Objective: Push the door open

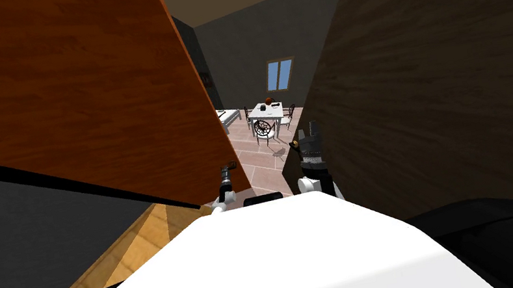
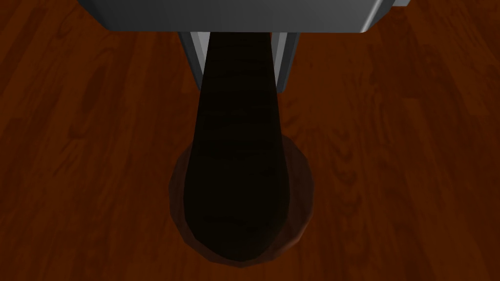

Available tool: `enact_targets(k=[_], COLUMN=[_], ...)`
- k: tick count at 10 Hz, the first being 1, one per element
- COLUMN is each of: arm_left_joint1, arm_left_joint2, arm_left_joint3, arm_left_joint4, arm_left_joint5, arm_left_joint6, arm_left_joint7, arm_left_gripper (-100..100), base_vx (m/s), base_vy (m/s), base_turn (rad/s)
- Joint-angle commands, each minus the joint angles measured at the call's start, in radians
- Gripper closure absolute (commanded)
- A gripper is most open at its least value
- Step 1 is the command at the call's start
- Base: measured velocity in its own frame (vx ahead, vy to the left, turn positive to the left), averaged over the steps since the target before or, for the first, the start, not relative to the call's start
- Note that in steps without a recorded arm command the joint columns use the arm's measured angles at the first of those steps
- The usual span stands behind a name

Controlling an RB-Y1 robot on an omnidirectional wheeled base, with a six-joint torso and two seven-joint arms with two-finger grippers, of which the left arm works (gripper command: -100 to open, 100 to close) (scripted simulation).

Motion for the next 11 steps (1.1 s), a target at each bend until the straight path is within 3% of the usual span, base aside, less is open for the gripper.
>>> enact_targets(k=[1, 6, 8, 11], arm_left_joint1=[0.0, -0.006, -0.006, -0.01], arm_left_joint2=[0.0, 0.006, 0.006, 0.001], arm_left_joint3=[0.0, 0.043, 0.043, 0.082], arm_left_joint4=[0.0, 0.001, 0.001, 0.0], arm_left_joint5=[0.0, 0.027, 0.027, 0.051], arm_left_joint6=[0.0, -0.012, -0.012, -0.022], arm_left_joint7=[0.0, -0.04, -0.04, -0.08], arm_left_gripper=[100, 100, 100, 100], base_vx=[0.07, 0.171, 0.107, 0.161], base_vy=[-0.023, -0.006, -0.01, -0.027], base_turn=[0.036, 0.037, 0.016, 0.058])
